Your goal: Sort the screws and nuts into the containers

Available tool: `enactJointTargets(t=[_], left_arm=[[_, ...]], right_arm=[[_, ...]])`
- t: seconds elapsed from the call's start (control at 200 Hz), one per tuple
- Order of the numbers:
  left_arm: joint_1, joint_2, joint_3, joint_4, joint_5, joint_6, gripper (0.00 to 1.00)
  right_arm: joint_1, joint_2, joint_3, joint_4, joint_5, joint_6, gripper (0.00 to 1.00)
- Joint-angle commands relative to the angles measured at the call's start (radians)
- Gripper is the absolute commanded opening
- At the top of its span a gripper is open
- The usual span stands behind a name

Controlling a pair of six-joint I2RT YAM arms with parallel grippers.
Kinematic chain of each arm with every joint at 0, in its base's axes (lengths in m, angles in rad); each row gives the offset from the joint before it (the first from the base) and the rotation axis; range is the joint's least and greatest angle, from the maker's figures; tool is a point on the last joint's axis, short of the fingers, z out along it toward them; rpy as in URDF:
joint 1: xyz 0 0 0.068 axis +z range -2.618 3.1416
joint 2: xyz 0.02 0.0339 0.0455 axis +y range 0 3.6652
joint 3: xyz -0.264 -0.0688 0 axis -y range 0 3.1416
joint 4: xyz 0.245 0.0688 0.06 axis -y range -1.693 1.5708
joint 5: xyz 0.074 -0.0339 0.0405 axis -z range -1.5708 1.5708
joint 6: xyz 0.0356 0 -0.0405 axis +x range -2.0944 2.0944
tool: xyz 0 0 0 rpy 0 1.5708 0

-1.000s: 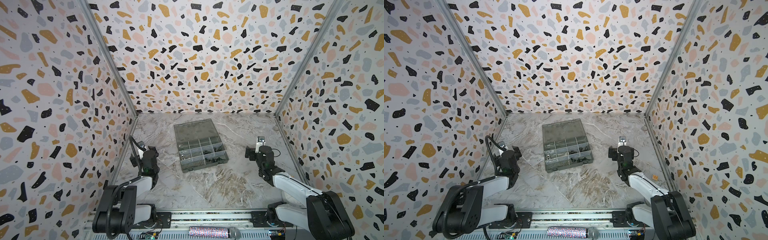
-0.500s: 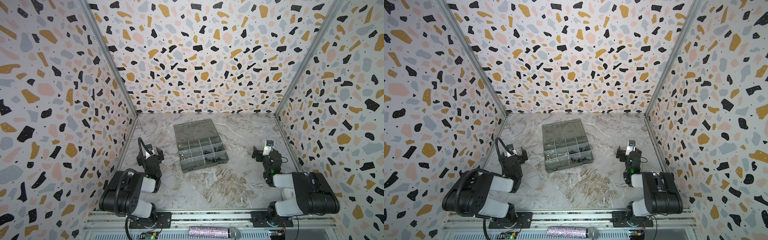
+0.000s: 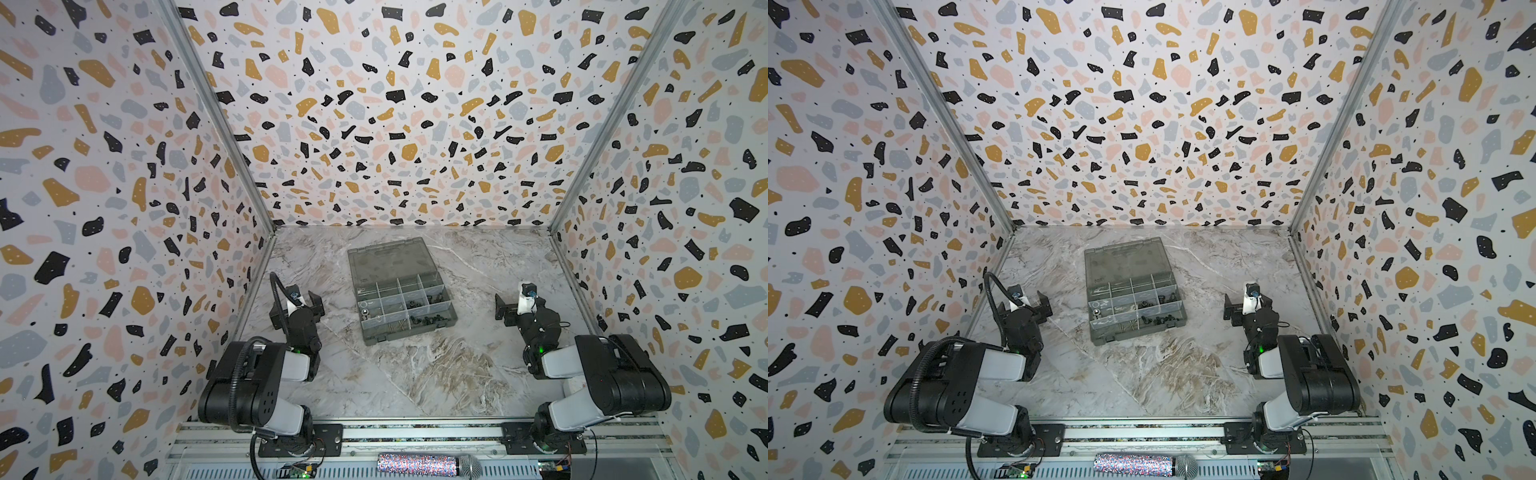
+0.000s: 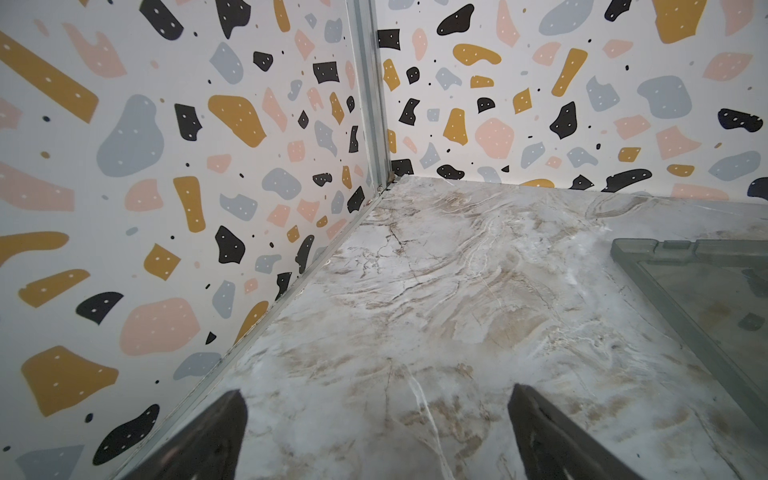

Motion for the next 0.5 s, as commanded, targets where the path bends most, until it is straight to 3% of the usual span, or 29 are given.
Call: enactJointTargets(t=[0.0, 0.496], left_arm=[[0.003, -0.013, 0.003, 0.051, -0.008, -0.013, 1.00], [-0.001, -0.016, 0.000, 0.053, -0.015, -0.012, 1.00]], right_arm=[[0.009, -0.022, -0.006, 0.025, 0.014, -0.017, 0.99], [0.020, -0.019, -0.012, 0.043, 0.037, -0.023, 0.99]])
